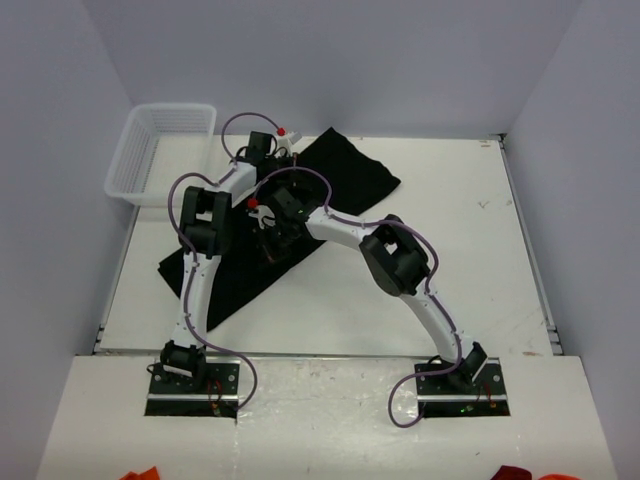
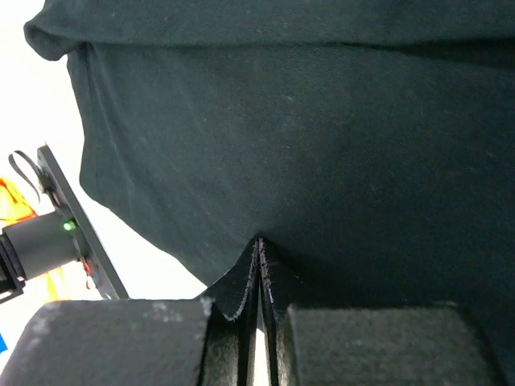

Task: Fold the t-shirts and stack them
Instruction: Rotate the tshirt 90 degrees

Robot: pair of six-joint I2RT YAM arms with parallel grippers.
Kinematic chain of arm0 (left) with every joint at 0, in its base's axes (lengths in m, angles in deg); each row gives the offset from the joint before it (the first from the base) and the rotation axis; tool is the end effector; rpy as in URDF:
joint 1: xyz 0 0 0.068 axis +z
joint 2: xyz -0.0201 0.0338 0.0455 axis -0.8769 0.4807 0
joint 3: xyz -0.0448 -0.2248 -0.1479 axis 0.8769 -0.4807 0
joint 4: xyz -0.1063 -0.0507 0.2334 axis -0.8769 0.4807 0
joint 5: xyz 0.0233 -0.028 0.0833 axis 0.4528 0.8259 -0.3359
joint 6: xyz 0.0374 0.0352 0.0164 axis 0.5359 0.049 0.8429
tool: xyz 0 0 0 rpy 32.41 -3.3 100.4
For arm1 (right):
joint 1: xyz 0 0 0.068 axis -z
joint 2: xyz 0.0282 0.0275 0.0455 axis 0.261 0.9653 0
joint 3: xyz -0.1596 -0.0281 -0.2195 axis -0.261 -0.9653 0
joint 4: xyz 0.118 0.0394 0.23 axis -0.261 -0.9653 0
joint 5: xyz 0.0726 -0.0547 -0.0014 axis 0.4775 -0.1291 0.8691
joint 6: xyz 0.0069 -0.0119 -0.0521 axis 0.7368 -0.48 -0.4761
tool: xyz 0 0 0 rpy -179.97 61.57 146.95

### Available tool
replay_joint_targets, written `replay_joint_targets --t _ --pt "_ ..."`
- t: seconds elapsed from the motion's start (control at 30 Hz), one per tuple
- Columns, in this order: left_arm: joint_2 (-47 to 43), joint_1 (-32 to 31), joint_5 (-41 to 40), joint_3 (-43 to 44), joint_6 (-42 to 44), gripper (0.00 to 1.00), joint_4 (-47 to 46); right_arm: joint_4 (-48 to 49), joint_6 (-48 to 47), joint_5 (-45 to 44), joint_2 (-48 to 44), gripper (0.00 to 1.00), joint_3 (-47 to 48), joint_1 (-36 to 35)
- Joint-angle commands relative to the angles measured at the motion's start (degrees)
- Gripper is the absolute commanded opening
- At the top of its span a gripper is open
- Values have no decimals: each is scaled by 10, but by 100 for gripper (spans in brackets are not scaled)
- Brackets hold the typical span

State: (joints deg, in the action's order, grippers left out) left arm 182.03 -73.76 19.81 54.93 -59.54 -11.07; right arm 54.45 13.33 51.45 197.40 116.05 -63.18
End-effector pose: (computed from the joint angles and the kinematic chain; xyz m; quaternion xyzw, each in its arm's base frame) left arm 0.5377 -0.1454 0.1185 0.1314 0.8542 -0.4358 0.2514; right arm 0.3358 0.4048 0.1254 -0.2908 0.8684 0.3978 0.0555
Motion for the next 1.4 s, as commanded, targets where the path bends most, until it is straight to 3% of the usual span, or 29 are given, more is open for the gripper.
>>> replay_joint_targets --t 0.0,0.27,0.6,1.03,1.13,1.37 --pt "-18 3 18 -4 6 0 -9 3 28 -60 -20 0 -36 -5" --pt "-6 5 20 3 -2 0 -9 -2 87 -221 -74 0 -181 -5" --pt "-4 6 18 4 -5 0 -9 13 150 -355 -110 0 -310 -2" --pt "20 7 11 4 -31 0 -26 28 245 -419 -232 0 -531 38" --pt "11 7 -9 -21 -54 0 -50 40 278 -425 -271 0 -588 38" --pt "-48 -8 -2 -192 -175 0 -255 62 383 -456 -364 0 -706 38"
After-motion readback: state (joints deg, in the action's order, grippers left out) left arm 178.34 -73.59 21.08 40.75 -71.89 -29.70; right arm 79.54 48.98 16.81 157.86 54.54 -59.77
